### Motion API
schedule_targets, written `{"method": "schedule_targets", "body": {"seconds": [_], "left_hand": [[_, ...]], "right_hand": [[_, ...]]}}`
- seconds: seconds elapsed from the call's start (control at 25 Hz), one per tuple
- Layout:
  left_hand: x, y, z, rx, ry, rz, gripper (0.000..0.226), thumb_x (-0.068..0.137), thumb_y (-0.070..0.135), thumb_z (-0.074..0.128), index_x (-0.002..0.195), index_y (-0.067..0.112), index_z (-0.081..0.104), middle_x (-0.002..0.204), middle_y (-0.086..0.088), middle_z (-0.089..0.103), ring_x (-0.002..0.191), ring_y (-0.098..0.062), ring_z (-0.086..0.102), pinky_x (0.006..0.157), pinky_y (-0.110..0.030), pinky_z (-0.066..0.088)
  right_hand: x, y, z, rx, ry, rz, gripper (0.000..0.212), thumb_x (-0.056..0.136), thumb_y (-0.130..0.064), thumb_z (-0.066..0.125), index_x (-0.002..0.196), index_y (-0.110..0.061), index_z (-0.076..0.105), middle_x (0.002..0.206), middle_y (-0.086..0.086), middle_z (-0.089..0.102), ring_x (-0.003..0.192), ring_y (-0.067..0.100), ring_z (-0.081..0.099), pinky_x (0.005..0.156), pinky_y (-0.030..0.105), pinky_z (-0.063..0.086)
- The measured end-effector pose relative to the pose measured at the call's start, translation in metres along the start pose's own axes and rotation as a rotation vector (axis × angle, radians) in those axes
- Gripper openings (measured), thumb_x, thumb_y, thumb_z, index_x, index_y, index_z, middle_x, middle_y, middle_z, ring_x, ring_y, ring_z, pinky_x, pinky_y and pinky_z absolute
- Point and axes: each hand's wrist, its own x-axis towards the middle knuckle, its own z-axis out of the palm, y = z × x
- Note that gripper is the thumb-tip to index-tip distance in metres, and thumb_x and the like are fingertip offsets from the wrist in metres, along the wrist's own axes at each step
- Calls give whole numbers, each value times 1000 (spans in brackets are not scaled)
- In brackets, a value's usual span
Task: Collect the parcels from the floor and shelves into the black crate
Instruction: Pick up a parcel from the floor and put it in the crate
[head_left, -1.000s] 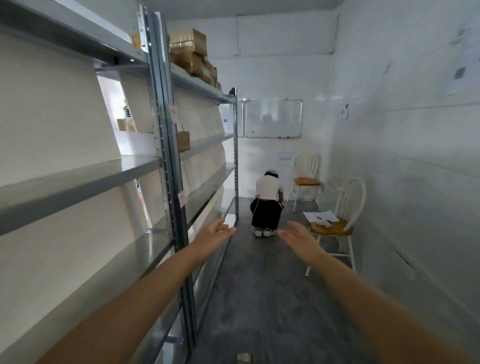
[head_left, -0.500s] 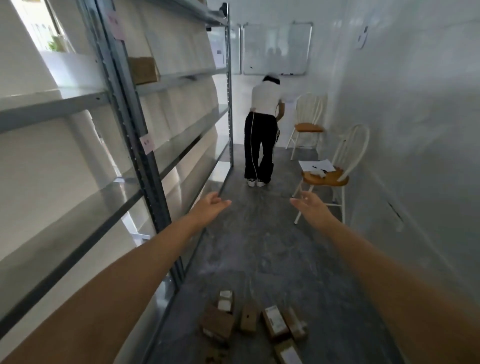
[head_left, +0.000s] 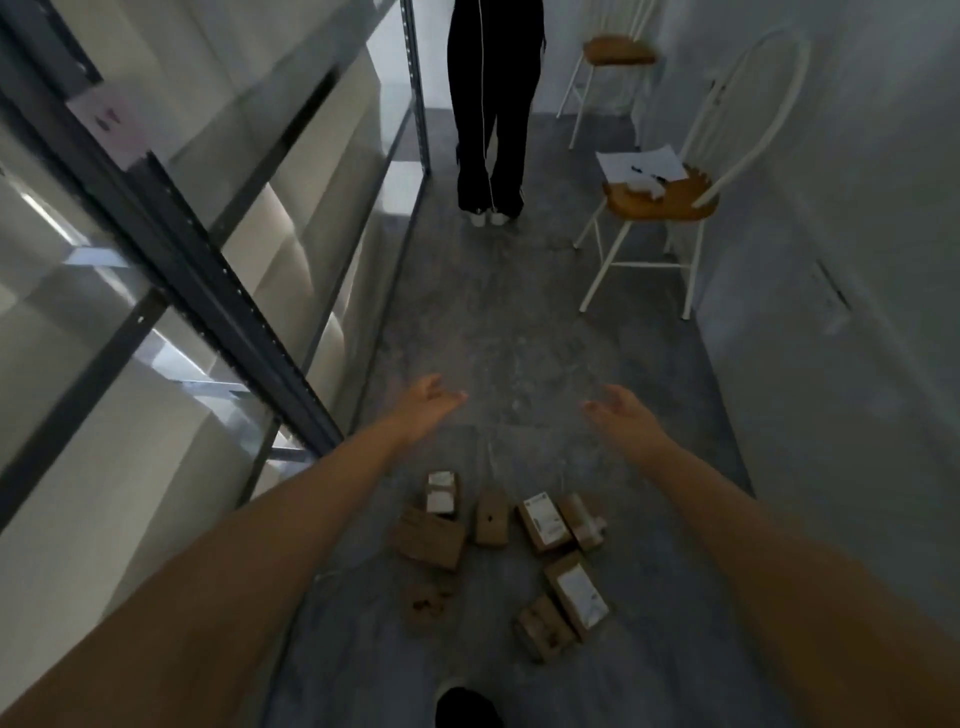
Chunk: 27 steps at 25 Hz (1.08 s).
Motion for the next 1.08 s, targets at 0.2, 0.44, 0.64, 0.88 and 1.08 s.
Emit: {"method": "schedule_targets", "body": {"seconds": [0.2,0.44,0.64,0.88,1.08], "left_hand": [[81,-76,31,-45,50,-131,57,91,20,58,140,4,34,138,-14,47,125,-26,47,89,-22,36],[163,-228,115,-84,2,-350,57,89,22,60,139,7,36,137,-9,47,113,-18,51,87,-24,39],[218,-363,206,-76,-122,-412,55,88,20,62,137,7,39,135,-7,48,103,-10,53,85,-21,43],[265,-483,282,25,-133,-479,61,86,29,64,138,11,39,141,-9,45,126,-21,46,103,-37,40],[286,-534,355,-39,-134,-528,56,87,22,63,136,9,39,138,-11,45,118,-19,47,92,-27,39]], "right_hand": [[61,81,36,-23,-77,159,50,91,-21,58,134,-5,41,122,9,56,105,20,56,81,23,47],[127,236,82,-61,-164,339,32,91,-12,57,121,-10,46,91,-5,58,87,11,59,76,11,48],[174,380,115,-113,-242,474,56,93,-18,54,142,-9,29,126,7,47,128,30,43,89,24,37],[201,520,139,-117,-162,646,58,91,-24,57,142,-12,31,138,13,47,123,30,49,103,42,41],[222,598,144,-190,-95,615,54,90,-29,58,138,-12,39,136,12,50,120,30,52,101,44,43]]}}
